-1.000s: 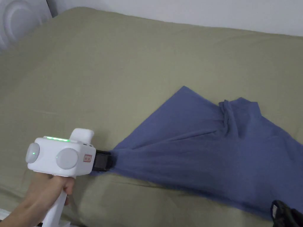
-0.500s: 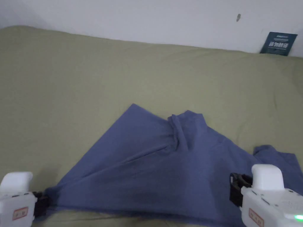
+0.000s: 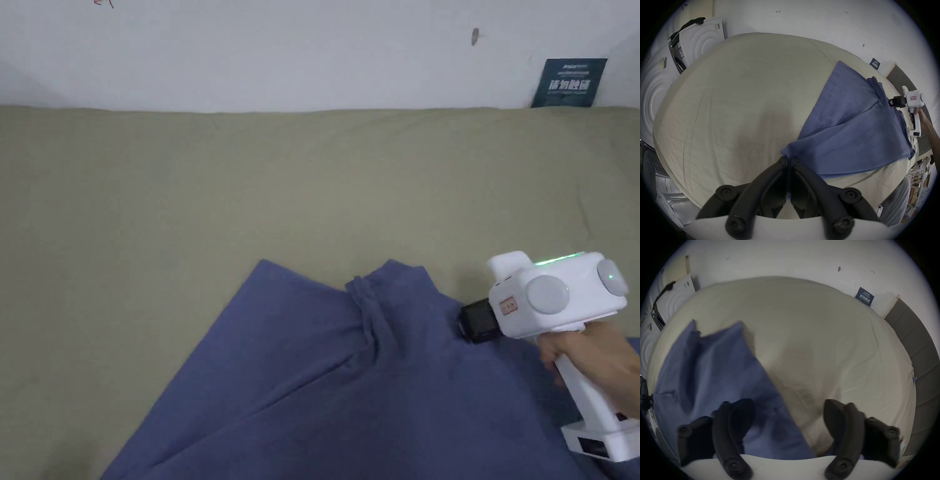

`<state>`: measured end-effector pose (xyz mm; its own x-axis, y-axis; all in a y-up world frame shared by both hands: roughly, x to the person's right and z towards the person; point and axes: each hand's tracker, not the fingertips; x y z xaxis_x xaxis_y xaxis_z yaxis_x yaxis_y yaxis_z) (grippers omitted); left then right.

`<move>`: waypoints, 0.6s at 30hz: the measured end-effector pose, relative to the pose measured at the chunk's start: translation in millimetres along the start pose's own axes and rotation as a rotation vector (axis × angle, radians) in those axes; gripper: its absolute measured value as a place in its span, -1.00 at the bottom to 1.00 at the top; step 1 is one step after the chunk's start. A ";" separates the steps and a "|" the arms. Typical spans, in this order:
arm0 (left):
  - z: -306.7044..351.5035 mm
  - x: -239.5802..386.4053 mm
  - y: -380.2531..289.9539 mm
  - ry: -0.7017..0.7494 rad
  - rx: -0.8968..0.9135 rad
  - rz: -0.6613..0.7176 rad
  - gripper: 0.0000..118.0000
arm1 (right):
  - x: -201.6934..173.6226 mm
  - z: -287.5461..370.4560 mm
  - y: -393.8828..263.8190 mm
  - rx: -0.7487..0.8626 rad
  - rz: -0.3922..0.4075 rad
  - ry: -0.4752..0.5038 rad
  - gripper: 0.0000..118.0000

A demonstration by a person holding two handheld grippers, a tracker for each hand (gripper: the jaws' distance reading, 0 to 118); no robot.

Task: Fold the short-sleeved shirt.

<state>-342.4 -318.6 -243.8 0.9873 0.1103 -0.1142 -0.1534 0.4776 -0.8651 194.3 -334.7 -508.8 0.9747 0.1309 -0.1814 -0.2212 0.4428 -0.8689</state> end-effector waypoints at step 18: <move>36.5 -9.0 19.3 -0.030 0.110 0.068 -0.98 | -2.4 161.3 -25.9 0.342 0.047 0.096 -0.94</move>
<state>-355.7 -278.6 -241.6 0.9730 0.1715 -0.1548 -0.2256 0.5607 -0.7967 192.3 -203.3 -411.5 0.9583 0.0808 -0.2740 -0.2480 0.7114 -0.6576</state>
